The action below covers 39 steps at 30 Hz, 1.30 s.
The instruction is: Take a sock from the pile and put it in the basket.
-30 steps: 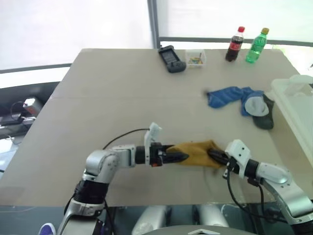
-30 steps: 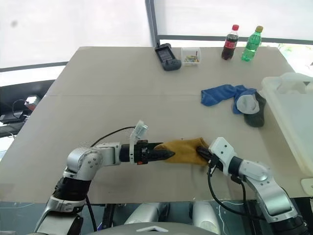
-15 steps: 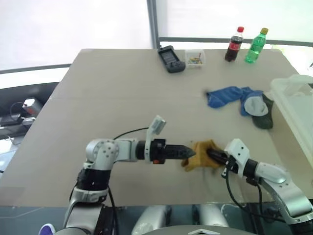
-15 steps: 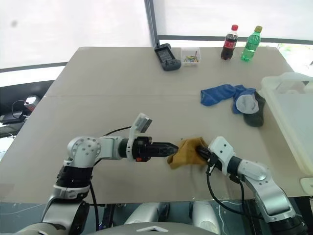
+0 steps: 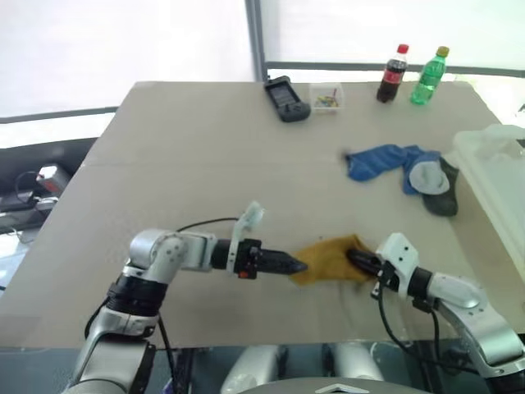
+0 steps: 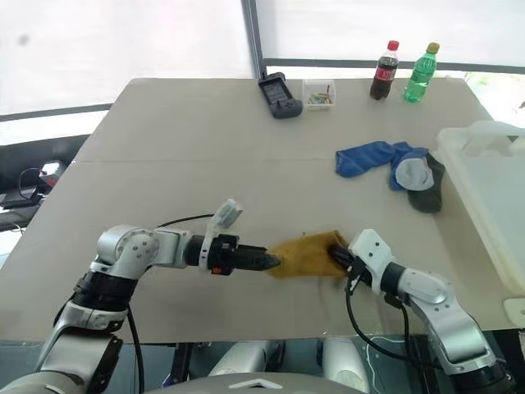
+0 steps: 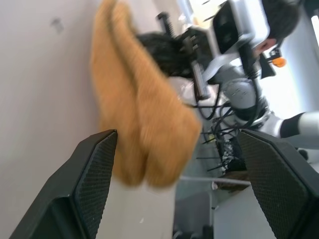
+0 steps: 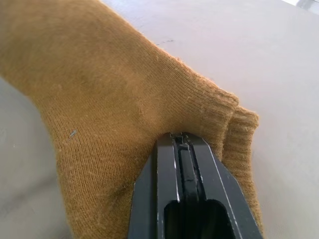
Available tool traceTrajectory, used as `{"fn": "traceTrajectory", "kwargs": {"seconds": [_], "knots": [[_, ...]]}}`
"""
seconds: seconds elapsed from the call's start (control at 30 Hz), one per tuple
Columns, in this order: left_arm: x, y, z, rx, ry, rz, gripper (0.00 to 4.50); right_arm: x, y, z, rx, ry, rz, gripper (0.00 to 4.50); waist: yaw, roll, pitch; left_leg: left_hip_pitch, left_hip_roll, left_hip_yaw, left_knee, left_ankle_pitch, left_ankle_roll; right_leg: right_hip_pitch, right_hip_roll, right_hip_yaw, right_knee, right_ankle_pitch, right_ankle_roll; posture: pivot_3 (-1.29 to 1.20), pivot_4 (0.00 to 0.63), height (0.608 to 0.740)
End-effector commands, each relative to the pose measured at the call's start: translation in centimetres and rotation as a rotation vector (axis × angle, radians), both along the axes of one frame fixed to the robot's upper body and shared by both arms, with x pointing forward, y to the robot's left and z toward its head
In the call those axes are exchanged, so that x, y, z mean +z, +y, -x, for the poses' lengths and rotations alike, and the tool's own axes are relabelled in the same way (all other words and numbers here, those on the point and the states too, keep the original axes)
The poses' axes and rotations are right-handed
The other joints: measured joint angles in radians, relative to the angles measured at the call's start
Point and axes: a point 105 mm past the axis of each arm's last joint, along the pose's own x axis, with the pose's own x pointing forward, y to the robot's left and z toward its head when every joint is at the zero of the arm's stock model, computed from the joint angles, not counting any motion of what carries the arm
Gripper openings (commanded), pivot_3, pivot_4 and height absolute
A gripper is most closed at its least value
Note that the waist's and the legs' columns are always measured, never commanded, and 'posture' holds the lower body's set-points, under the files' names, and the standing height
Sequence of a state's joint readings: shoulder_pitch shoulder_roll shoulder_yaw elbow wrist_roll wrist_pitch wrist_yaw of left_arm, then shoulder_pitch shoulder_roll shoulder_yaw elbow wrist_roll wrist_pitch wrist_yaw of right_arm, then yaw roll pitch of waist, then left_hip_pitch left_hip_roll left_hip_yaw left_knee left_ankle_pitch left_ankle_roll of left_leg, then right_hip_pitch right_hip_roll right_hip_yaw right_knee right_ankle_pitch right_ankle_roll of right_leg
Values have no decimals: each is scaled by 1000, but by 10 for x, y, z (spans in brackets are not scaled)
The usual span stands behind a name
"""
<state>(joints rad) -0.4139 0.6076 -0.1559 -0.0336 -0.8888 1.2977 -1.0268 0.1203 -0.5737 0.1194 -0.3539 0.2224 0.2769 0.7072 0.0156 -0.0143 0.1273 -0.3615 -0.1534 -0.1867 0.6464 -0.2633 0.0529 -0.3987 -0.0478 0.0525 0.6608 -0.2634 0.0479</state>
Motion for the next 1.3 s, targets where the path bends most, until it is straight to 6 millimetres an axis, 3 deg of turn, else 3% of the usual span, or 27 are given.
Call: {"fn": "traceTrajectory", "kwargs": {"seconds": [0.03, 0.3, 0.47, 1.0, 1.3], "knots": [[5, -5, 15, -96, -12, 27, 4132, -10, -6, 1, -28, 39, 31, 108, 0, 0, 0, 0, 0, 0, 0, 0, 0, 0, 0, 0, 0, 0, 0, 0, 150, 740], [-5, -16, 19, -142, -12, 18, 4132, -8, -7, 2, -27, 40, 33, 108, 1, 0, 0, 0, 0, 0, -1, 0, 0, 0, 0, 0, -1, 0, 0, 0, 150, 740], [0, -22, 12, -106, -15, 74, 4132, -8, -6, 4, -22, 44, 35, 108, 1, 0, 1, 0, 0, 0, -1, 0, 0, 0, 0, 0, -1, 0, 0, 0, 150, 740], [-3, 25, 6, 50, -128, -142, 4132, -9, -7, 6, -32, 45, 33, 108, 2, 2, 2, 0, 0, 0, -4, 0, 0, 0, 0, 0, -3, 0, 0, 0, 150, 740], [-9, -9, -7, 81, -86, -100, 4132, -8, -4, 8, -37, 45, 22, 108, 8, 1, 2, 0, 0, 0, -3, 0, 0, 0, -1, 0, -3, 0, 0, 0, 150, 740]]}}
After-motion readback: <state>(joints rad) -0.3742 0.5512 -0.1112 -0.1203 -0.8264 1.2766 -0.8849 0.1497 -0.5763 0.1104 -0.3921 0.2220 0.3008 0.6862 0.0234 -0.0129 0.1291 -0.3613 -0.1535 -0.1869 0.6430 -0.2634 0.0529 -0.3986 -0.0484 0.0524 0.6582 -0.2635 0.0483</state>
